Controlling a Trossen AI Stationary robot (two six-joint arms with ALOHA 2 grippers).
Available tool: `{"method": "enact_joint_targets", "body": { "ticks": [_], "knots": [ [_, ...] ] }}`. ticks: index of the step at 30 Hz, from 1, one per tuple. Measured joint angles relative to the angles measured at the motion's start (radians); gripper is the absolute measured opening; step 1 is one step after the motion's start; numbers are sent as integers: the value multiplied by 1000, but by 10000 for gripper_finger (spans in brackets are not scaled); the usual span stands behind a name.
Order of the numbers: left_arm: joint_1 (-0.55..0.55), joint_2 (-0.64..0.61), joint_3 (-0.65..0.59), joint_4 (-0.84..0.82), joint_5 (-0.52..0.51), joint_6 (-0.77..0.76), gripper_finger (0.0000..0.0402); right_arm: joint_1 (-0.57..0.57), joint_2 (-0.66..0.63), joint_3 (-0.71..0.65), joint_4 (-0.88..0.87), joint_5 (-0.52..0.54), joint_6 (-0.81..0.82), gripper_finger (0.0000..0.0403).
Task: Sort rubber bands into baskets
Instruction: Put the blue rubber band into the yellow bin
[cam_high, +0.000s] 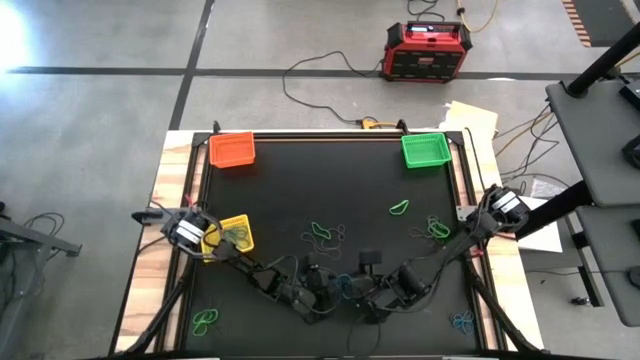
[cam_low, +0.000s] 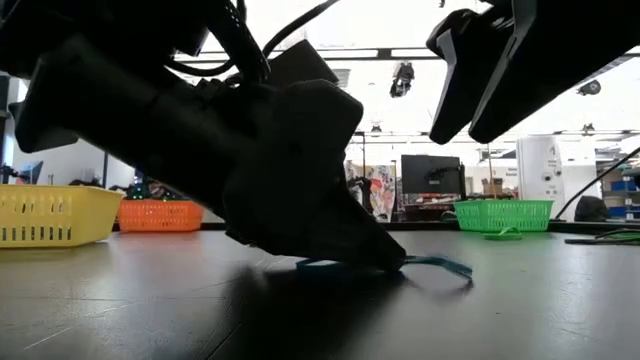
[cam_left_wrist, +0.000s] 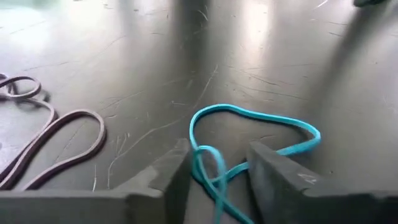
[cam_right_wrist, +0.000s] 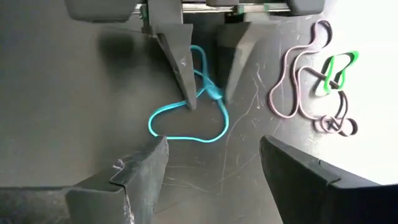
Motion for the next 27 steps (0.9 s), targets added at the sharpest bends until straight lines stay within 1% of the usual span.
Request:
{"method": "enact_joint_targets", "body": {
  "ticks": [5, 6, 8, 10, 12, 14, 16, 19, 22, 24, 27],
  "knots": [
    [-4, -2, 2, -31, 14, 6, 21, 0, 0, 0, -1, 10, -10, 246],
    [-5, -3, 2, -36, 14, 6, 11, 0, -1, 0, -2, 10, -15, 245],
    [-10, -20, 0, -62, 15, 15, 10, 0, -6, 0, -14, 10, -24, 243],
    [-15, -57, -3, -123, 19, 29, 5, 0, -20, 0, -33, 11, -27, 240],
    [-21, -117, -8, -235, 19, 39, 2, 0, -35, 0, -49, 19, -29, 237],
    [-31, -195, -10, -358, -8, 43, 2, 0, -46, 0, -63, 33, -29, 235],
    [-44, -300, -8, -492, -31, 38, 1, 0, -55, 0, -61, 36, -34, 233],
    [-70, -456, -5, -718, -36, -7, 1, -1, -59, 0, -60, 37, -39, 233],
    [-104, -618, -7, -962, -33, -105, 1, -2, -56, 0, -59, 37, -39, 233],
    [-128, -729, -5, -1128, -35, -203, 0, -2, -53, -1, -59, 36, -41, 233],
    [-165, -858, -5, -1369, -29, -373, 0, -2, -46, -2, -59, 35, -42, 233]
  ]
}}
